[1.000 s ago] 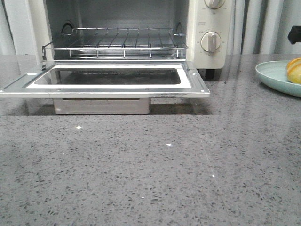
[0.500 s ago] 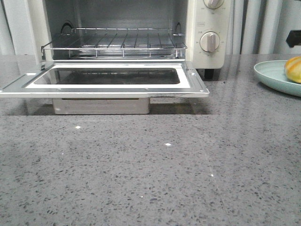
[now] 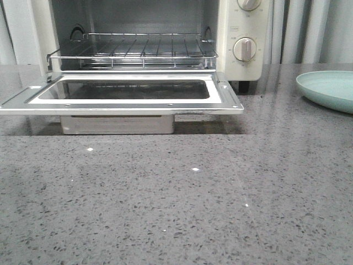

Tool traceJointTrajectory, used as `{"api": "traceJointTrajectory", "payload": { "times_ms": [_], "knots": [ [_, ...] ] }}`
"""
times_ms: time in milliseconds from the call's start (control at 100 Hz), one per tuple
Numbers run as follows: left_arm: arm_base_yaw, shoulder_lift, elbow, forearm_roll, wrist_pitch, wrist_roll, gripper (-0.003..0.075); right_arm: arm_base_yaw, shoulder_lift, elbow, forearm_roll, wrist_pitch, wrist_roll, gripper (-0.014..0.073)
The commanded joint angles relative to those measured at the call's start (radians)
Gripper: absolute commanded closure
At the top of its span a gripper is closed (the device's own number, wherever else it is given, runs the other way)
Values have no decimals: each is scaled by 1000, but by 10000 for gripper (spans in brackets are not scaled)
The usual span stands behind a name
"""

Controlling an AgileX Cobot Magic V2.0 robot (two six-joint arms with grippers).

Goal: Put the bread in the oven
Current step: 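Carry the croissant into the oven and lower it onto the rack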

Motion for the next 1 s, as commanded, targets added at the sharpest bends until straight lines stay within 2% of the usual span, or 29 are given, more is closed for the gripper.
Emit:
{"api": "traceJointTrajectory", "payload": {
  "times_ms": [0, 70, 260, 360, 700, 810, 990],
  "knots": [
    [-5, 1, -29, -19, -98, -7, 742, 118, -3, -44, 20, -53, -42, 645],
    [-5, 1, -29, -14, -116, -7, 741, 216, 36, -55, 18, -51, -43, 645],
    [-5, 1, -29, -13, -132, -7, 742, 340, 213, -140, 14, -75, -88, 645],
    [-5, 1, -29, -13, -128, -7, 741, 349, 330, -226, 3, -49, -89, 645],
    [-5, 1, -29, -17, -98, -7, 741, 349, 684, -606, -164, 60, -89, 645],
    [-5, 1, -29, -20, -98, -7, 741, 349, 760, -677, -231, 73, -89, 645],
    [-5, 1, -29, -30, -98, -7, 741, 349, 820, -700, -298, 6, -89, 645]
  ]
}}
